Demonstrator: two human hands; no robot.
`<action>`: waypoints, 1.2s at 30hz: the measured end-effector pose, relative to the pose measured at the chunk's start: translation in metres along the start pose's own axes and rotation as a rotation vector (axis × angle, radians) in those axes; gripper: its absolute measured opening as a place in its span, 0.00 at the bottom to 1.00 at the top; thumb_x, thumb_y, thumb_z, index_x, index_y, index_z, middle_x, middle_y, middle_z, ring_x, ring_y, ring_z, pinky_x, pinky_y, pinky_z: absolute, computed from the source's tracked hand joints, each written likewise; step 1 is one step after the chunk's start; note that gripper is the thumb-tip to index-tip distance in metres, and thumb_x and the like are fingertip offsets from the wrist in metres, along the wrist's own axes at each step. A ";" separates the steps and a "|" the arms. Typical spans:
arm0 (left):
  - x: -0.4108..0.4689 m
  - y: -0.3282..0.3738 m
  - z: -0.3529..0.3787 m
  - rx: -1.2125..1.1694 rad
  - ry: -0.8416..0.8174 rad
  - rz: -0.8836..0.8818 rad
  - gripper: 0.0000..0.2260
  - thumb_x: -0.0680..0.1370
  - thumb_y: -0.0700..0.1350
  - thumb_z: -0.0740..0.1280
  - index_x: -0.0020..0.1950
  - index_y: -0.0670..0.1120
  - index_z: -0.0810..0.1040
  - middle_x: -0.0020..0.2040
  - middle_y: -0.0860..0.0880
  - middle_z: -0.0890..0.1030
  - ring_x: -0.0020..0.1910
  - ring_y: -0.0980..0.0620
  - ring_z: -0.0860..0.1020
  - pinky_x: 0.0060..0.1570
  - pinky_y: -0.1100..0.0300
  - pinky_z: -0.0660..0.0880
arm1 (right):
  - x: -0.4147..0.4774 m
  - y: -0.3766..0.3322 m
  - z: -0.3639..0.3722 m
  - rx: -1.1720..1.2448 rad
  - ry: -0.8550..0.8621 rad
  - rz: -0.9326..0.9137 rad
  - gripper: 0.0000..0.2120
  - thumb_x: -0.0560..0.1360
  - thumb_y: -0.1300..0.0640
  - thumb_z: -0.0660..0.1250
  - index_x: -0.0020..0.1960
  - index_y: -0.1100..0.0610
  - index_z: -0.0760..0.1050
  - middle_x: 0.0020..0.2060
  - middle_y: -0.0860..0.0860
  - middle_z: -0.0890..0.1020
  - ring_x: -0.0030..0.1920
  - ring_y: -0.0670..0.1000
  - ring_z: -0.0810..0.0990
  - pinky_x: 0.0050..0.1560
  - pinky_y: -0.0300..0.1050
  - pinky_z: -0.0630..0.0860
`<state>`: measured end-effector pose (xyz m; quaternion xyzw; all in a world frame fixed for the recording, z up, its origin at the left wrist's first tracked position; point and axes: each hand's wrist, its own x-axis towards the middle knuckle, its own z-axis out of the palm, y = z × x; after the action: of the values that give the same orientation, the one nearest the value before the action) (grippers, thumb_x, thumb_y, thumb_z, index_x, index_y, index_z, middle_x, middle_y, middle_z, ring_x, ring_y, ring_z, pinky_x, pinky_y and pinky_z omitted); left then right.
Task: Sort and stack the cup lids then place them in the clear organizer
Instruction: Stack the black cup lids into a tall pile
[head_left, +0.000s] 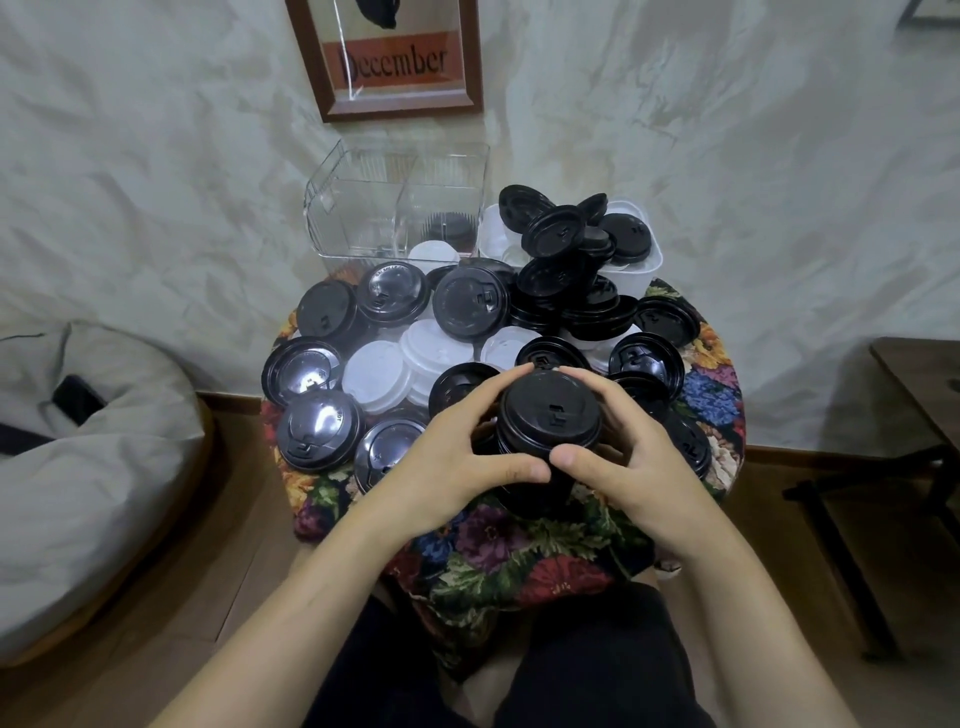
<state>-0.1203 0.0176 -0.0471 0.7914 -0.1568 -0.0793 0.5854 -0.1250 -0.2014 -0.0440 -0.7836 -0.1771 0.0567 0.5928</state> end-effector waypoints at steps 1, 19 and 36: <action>0.000 -0.001 0.000 0.002 0.000 -0.002 0.39 0.72 0.45 0.81 0.79 0.58 0.67 0.70 0.60 0.78 0.70 0.58 0.76 0.74 0.50 0.70 | 0.000 0.000 0.000 -0.001 0.000 0.001 0.32 0.73 0.50 0.75 0.75 0.43 0.70 0.65 0.37 0.81 0.68 0.41 0.78 0.65 0.37 0.75; 0.000 -0.007 -0.001 -0.007 -0.041 0.003 0.37 0.73 0.44 0.80 0.78 0.58 0.68 0.70 0.56 0.78 0.71 0.54 0.75 0.74 0.45 0.70 | 0.009 -0.008 -0.005 -0.101 -0.013 0.015 0.31 0.71 0.46 0.76 0.73 0.41 0.73 0.62 0.36 0.82 0.64 0.40 0.80 0.65 0.42 0.75; 0.001 -0.008 -0.001 -0.016 -0.047 -0.018 0.36 0.73 0.42 0.80 0.77 0.56 0.69 0.69 0.56 0.80 0.69 0.55 0.77 0.73 0.46 0.71 | 0.008 -0.001 -0.004 -0.074 -0.066 0.008 0.34 0.74 0.50 0.77 0.76 0.44 0.69 0.64 0.35 0.80 0.66 0.39 0.78 0.65 0.34 0.73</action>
<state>-0.1179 0.0207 -0.0542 0.7861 -0.1627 -0.1042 0.5871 -0.1165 -0.2022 -0.0412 -0.8034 -0.1954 0.0785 0.5569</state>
